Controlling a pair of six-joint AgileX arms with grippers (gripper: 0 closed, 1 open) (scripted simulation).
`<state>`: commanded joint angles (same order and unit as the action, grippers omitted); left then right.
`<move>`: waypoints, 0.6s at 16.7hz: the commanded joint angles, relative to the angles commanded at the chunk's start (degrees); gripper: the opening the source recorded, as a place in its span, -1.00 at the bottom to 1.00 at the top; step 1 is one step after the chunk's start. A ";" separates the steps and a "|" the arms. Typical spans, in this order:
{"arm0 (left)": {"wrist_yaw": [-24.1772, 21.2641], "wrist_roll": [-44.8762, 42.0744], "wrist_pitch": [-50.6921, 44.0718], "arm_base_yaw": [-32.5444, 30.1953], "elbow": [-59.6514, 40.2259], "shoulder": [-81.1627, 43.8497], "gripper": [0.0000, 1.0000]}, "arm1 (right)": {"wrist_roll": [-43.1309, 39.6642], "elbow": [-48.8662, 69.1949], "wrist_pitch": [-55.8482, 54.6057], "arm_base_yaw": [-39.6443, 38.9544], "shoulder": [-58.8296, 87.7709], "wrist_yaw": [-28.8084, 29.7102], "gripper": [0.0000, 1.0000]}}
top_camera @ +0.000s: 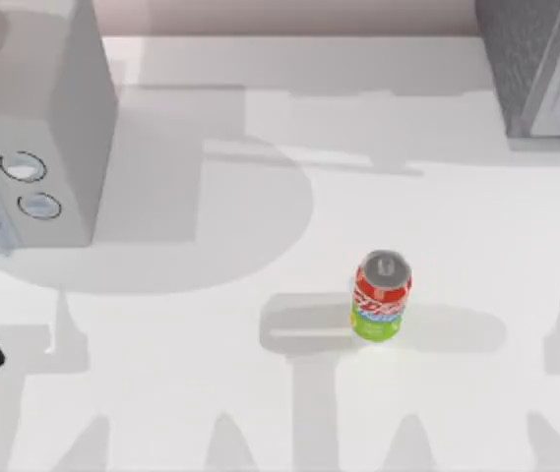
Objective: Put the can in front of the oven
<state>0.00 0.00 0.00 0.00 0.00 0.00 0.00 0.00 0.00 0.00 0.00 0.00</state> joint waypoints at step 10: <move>-0.15 -3.02 -9.99 -8.85 -11.94 -18.52 1.00 | 0.00 0.00 0.00 0.00 0.00 0.00 1.00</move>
<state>-0.15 -3.02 -9.99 -8.85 -11.94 -18.52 0.00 0.00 0.00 0.00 0.00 0.00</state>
